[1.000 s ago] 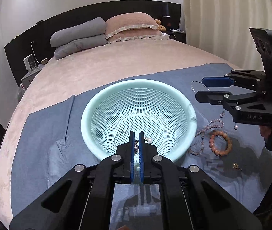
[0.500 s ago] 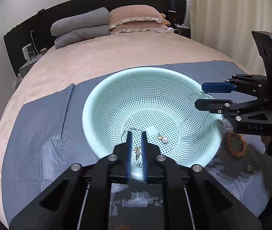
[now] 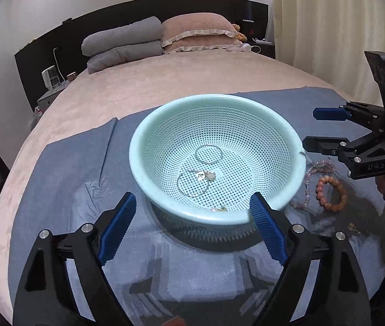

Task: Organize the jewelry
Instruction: 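Carry both items into the green basket and open both tools, then grasp a silver pendant with the left tool while the right tool grasps a small charm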

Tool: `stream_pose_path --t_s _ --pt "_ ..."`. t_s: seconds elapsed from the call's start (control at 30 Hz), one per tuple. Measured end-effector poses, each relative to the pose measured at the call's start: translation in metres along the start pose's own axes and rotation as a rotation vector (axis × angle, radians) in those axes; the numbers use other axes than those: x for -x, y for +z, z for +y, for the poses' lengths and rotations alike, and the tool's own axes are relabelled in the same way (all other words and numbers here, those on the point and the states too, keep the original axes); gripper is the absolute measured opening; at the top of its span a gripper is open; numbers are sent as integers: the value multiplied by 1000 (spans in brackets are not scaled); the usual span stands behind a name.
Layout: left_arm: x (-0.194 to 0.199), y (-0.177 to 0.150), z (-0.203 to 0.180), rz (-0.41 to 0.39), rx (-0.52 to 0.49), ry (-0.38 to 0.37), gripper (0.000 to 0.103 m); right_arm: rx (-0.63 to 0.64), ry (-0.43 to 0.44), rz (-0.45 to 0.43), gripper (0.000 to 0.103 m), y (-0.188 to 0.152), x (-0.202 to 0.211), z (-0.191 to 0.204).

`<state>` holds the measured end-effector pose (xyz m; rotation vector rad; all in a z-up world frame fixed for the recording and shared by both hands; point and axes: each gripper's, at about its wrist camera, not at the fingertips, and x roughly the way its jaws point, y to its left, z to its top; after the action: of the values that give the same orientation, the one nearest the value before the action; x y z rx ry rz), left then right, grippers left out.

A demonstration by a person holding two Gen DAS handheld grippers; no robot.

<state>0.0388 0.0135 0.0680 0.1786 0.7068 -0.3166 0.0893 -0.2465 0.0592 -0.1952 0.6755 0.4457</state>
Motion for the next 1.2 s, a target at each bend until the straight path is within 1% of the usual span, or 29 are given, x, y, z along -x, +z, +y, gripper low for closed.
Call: stream_pose_path --t_s 0.07,0.2,0.37,0.47,0.53,0.6,0.7,0.73,0.8,0.83,0.87,0.9,0.97,1.0,1.03,1.07,1.1,1.17,1.2 --pt "4 -10 -7 -2 10 -19 87 -8 -14 3 85 -10 8 -3" --pt "8 -32 -31 4 4 -57 87 -30 -51 22 85 -35 22 -11" --pt "11 -51 -67 11 -53 -94 88 -55 -79 40 86 -73 40 -22" --pt "12 -58 -83 15 -73 -132 88 -87 -51 48 86 -96 50 -27" --pt "11 -63 -94 8 -68 -150 88 -90 -37 58 85 -110 55 -25" --pt "11 -67 -104 6 -61 -186 88 -82 -16 55 86 -123 59 -20" --pt "8 -72 -120 12 -90 -190 88 -70 10 42 85 -140 66 -12" --pt "6 -73 -123 21 -98 -192 88 -65 16 41 85 -144 66 -10" --pt "0 -76 -127 38 -97 -201 82 -46 31 47 84 -151 64 -5" --pt "-2 -78 -127 48 -90 -207 77 -33 38 53 82 -154 63 -2" --pt "-5 -79 -127 54 -86 -201 72 -19 38 58 74 -157 61 2" --pt "-8 -80 -127 63 -86 -187 70 -8 36 66 71 -161 59 5" --pt "-13 -84 -129 82 -99 -173 61 13 22 54 70 -164 58 8" --pt "-13 -86 -130 81 -109 -160 60 15 27 47 68 -164 59 9" --pt "-13 -87 -130 79 -116 -153 58 16 29 36 60 -162 59 9" --pt "-14 -88 -130 78 -118 -152 53 24 32 24 47 -162 60 11" --pt "-14 -88 -130 78 -120 -150 50 35 32 18 40 -162 59 12" --pt "-14 -89 -130 80 -125 -147 39 57 20 17 37 -162 57 16" --pt "-14 -88 -130 83 -126 -151 35 62 20 14 33 -162 57 18"
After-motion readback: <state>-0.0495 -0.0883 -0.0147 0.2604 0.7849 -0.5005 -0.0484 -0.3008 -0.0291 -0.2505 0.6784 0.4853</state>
